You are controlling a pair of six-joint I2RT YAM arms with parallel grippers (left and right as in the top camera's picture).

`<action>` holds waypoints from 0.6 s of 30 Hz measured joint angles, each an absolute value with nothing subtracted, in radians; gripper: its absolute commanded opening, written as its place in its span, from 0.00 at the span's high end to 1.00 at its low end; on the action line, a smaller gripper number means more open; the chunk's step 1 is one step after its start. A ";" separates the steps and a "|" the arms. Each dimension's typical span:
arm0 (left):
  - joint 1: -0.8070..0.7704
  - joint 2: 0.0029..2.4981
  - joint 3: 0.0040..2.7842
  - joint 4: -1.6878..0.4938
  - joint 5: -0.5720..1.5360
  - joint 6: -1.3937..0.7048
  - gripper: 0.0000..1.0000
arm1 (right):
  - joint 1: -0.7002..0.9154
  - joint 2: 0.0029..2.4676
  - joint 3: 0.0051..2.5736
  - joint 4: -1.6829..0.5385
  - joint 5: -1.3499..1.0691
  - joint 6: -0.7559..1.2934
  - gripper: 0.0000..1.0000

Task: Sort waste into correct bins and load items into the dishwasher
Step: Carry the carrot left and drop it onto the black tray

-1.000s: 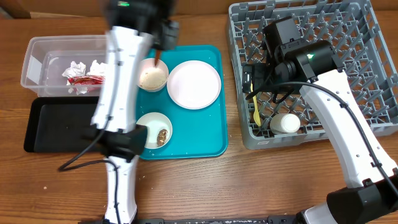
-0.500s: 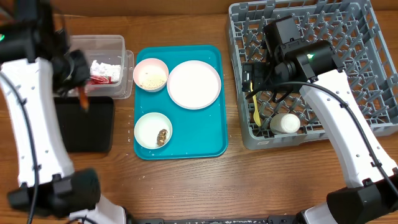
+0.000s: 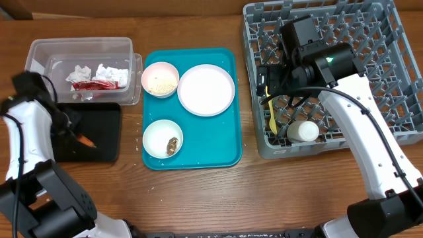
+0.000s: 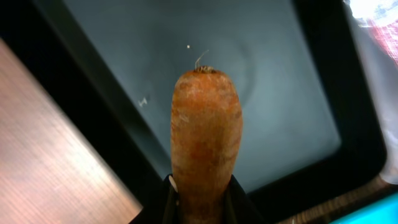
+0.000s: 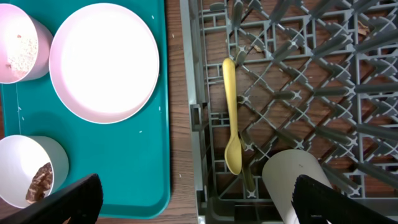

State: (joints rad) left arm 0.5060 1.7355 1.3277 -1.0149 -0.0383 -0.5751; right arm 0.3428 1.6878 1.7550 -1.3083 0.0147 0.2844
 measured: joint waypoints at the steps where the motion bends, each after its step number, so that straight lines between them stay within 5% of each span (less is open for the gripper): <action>1: 0.506 1.736 1.298 -0.991 -0.036 -0.592 0.93 | 0.343 1.688 1.755 -1.309 0.015 0.285 0.00; 5: 0.506 1.736 1.186 -0.845 -0.035 -0.646 0.68 | 0.343 1.688 1.755 -1.309 0.015 0.284 0.00; 11: 0.506 1.736 1.152 -0.773 -0.057 -0.680 0.44 | 0.343 1.688 1.755 -1.309 0.015 0.284 0.00; 18: 0.506 1.736 1.186 -0.807 -0.026 -0.616 0.45 | 0.343 1.688 1.755 -1.306 0.003 0.284 0.00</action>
